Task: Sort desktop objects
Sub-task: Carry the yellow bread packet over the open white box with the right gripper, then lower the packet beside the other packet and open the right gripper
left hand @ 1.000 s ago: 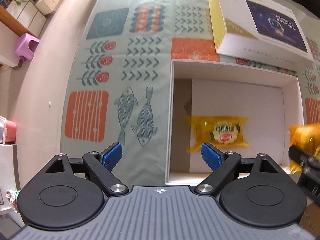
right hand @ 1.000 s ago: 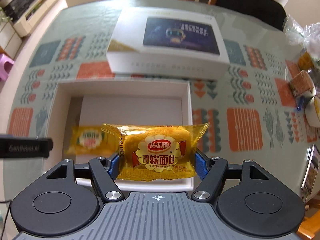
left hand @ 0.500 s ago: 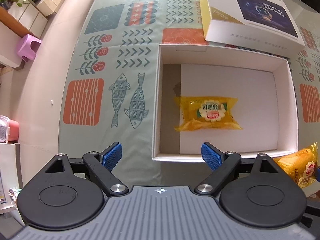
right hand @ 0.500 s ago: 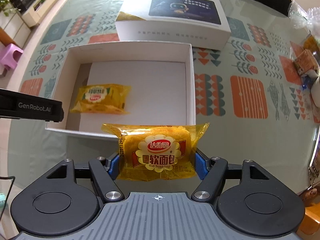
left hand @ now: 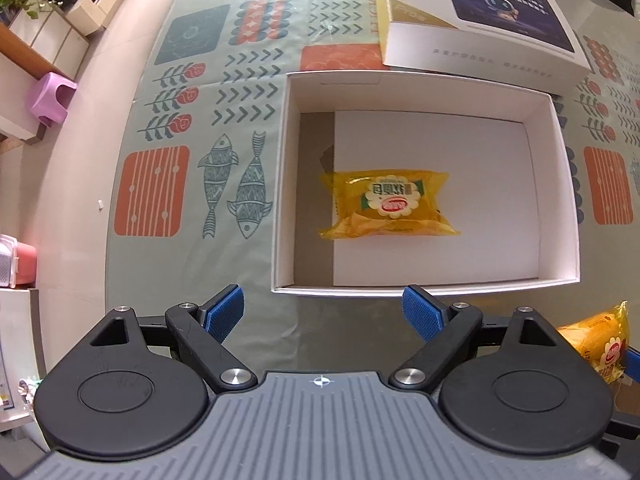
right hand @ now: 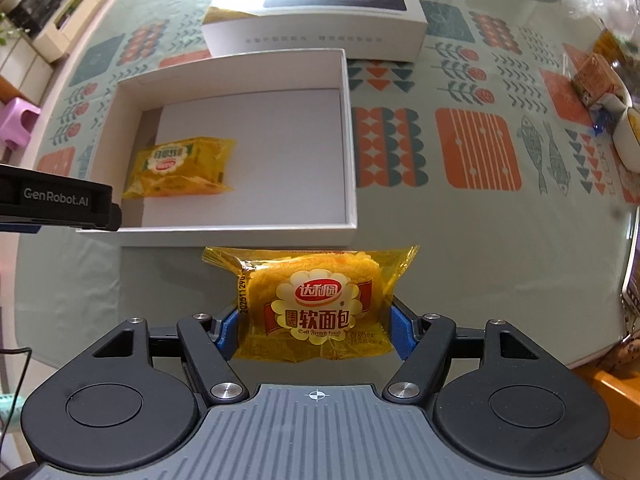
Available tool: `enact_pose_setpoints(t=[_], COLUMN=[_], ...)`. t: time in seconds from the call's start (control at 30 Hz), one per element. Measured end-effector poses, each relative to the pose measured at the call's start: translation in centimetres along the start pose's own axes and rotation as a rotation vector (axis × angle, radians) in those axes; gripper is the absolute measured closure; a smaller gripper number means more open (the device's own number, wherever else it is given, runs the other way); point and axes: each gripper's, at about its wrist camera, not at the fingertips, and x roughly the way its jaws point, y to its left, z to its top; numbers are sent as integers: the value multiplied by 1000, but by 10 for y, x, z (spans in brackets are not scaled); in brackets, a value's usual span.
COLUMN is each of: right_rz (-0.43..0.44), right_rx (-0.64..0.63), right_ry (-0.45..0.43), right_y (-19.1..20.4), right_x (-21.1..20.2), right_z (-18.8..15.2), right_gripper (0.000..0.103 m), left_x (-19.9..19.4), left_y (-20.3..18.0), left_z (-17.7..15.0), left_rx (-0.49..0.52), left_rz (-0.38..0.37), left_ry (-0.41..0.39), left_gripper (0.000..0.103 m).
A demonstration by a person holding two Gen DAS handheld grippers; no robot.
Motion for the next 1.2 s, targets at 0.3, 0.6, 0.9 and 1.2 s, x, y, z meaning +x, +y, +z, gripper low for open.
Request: enact_pose_setpoints(t=[0.3, 0.6, 0.9, 1.2], right_rz=[18, 16, 13, -1], right_rx=[-2, -23, -12, -10], right_ry=[-13, -38, -25, -5], right_y=[3, 14, 21, 24], right_x=[2, 13, 43, 56], right_z=[3, 30, 71, 81], right_gripper=[34, 34, 34, 34], left_x=[-5, -2, 8, 21], left_y=[4, 31, 42, 47], left_z=[-4, -1, 8, 23], left_rx=[-12, -83, -105, -118], left_rz=[2, 28, 31, 22], left_ry=[0, 9, 30, 52], left_gripper=[0, 0, 0, 0])
